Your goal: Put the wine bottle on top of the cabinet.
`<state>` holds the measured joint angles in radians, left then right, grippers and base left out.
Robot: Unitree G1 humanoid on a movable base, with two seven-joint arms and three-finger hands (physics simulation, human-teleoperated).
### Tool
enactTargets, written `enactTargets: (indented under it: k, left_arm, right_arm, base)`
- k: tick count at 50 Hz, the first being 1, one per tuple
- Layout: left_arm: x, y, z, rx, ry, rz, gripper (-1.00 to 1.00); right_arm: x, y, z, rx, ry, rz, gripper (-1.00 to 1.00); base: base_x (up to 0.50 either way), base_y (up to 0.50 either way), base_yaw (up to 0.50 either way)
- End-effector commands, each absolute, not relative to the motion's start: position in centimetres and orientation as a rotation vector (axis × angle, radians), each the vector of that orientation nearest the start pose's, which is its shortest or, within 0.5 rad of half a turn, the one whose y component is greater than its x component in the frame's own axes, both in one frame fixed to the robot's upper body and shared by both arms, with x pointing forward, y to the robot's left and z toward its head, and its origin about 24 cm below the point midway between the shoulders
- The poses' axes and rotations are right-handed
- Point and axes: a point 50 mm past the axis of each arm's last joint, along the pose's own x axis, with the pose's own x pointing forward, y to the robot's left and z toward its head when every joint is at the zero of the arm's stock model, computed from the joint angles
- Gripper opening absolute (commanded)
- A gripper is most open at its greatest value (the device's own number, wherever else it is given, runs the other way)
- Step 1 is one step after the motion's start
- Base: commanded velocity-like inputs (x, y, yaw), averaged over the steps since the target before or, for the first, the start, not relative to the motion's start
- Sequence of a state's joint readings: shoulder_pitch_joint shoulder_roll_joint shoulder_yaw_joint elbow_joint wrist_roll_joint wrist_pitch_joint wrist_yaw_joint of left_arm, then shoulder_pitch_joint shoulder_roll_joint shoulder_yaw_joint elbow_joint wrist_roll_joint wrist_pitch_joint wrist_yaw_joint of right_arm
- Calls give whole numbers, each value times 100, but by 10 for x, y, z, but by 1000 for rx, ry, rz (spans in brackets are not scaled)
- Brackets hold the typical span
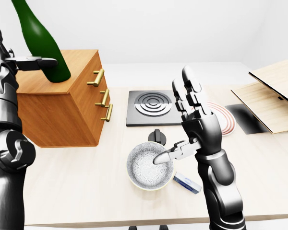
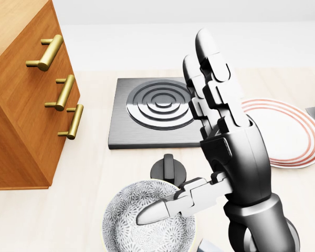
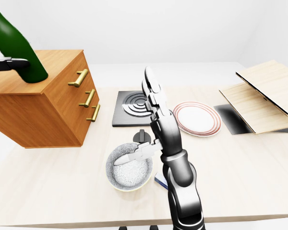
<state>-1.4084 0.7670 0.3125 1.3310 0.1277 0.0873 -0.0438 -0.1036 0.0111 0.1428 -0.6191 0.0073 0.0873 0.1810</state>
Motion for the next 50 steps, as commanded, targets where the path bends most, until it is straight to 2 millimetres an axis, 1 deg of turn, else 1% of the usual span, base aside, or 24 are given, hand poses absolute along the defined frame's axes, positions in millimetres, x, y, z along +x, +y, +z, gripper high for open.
enactTargets:
  k: [1, 4, 5, 9, 12, 14, 15, 18, 20, 22, 23, 27, 29, 30, 32, 34, 35, 38, 40, 43, 50]
  left_arm:
    - [358, 369, 318, 219, -138, 461, 100]
    - [351, 374, 328, 239, -161, 433, 100]
    - [345, 380, 335, 247, -181, 430, 100]
    - [330, 392, 345, 260, -217, 419, 100]
    - [310, 405, 358, 291, -281, 404, 100]
    - [300, 409, 364, 322, -312, 394, 100]
    - [286, 412, 374, 354, -365, 381, 100]
    - [260, 410, 387, 433, -480, 356, 100]
    - [224, 404, 397, 526, -601, 318, 100]
    - [200, 399, 402, 555, -678, 315, 100]
    - [175, 397, 405, 589, -733, 318, 100]
    - [125, 396, 394, 670, -785, 351, 100]
    - [110, 398, 389, 710, -777, 394, 100]
    - [99, 401, 388, 716, -789, 418, 100]
    - [94, 406, 380, 728, -755, 461, 100]
    - [90, 409, 376, 708, -763, 483, 100]
    - [90, 410, 371, 691, -773, 502, 100]
    - [91, 406, 368, 676, -799, 498, 100]
    - [91, 399, 374, 672, -845, 483, 100]
    - [85, 391, 383, 682, -905, 461, 100]
    - [80, 385, 390, 672, -961, 448, 100]
  right_arm:
    - [224, -99, 189, 0, -614, 353, 100]
    - [223, -98, 192, 1, -628, 355, 100]
    - [223, -98, 192, 1, -626, 355, 100]
    - [223, -98, 192, -4, -630, 354, 100]
    - [223, -98, 192, -4, -631, 351, 100]
    - [222, -98, 193, -5, -633, 352, 100]
    - [222, -98, 193, -4, -635, 351, 100]
    - [221, -99, 194, -5, -641, 346, 100]
    - [221, -100, 194, -6, -641, 343, 100]
    - [221, -100, 194, -6, -639, 342, 100]
    - [221, -100, 193, -6, -633, 340, 100]
    - [222, -100, 189, -4, -614, 338, 100]
    - [220, -101, 189, -6, -617, 335, 100]
    - [220, -102, 190, -5, -620, 331, 100]
    - [219, -102, 190, -5, -624, 328, 100]
    - [217, -103, 192, -4, -633, 326, 100]
    - [217, -104, 192, -4, -633, 320, 100]
    - [216, -106, 192, 0, -631, 312, 100]
    - [216, -105, 191, 2, -630, 310, 100]
    - [217, -105, 189, 6, -618, 312, 100]
    - [216, -104, 188, 12, -615, 311, 100]
  base:
    - [0, 0, 0]
    - [0, 0, 0]
    - [0, 0, 0]
    - [0, 0, 0]
    - [0, 0, 0]
    - [0, 0, 0]
    - [0, 0, 0]
    - [0, 0, 0]
    - [0, 0, 0]
    - [0, 0, 0]
    - [0, 0, 0]
    - [0, 0, 0]
    - [0, 0, 0]
    - [0, 0, 0]
    - [0, 0, 0]
    - [0, 0, 0]
    - [0, 0, 0]
    - [0, 0, 0]
    - [0, 0, 0]
    - [0, 0, 0]
    - [0, 0, 0]
